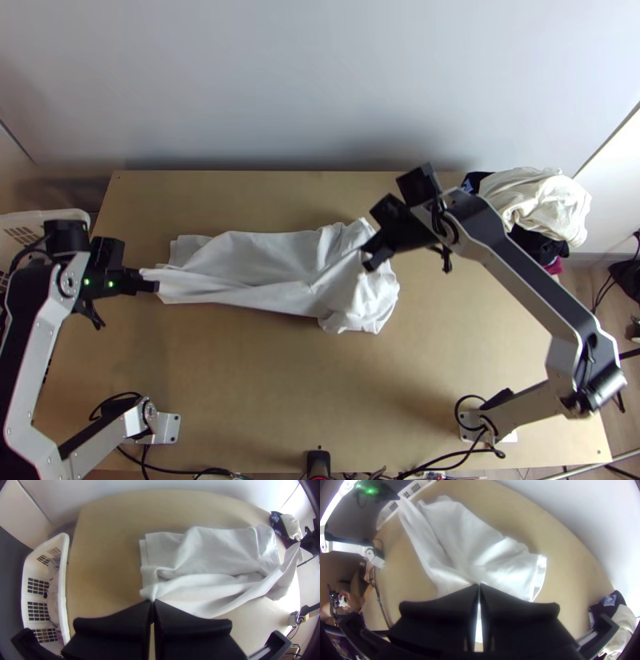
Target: Fold the t-shirt
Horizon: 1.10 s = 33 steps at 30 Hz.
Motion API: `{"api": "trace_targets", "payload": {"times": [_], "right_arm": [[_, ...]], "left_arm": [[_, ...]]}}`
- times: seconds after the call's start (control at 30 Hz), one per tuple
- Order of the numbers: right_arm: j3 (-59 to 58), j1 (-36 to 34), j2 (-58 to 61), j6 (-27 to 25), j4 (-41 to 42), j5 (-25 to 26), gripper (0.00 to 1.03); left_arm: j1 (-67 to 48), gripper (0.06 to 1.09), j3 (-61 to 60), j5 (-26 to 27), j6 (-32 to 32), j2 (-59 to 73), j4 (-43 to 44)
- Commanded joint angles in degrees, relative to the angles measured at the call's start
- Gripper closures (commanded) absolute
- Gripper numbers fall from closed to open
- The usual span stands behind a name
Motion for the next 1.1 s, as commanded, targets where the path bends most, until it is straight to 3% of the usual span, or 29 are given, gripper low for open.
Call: {"api": "trace_targets", "payload": {"times": [0.0, 0.6, 1.07], "right_arm": [[10.1, -3.1, 7.8, 0.0, 0.0, 0.0, 1.00], [25.7, -11.0, 23.6, -1.8, -3.5, 0.2, 1.00], [25.6, -14.3, 27.3, -3.0, -4.8, 1.2, 1.00]], "left_arm": [[-0.1, 1.05, 7.9, -0.1, 0.4, 7.5, -0.1], [-1.3, 1.05, 22.8, -0.2, 0.2, 27.0, 1.9], [-5.4, 1.05, 31.3, -2.0, -0.5, 40.9, 4.2]]}}
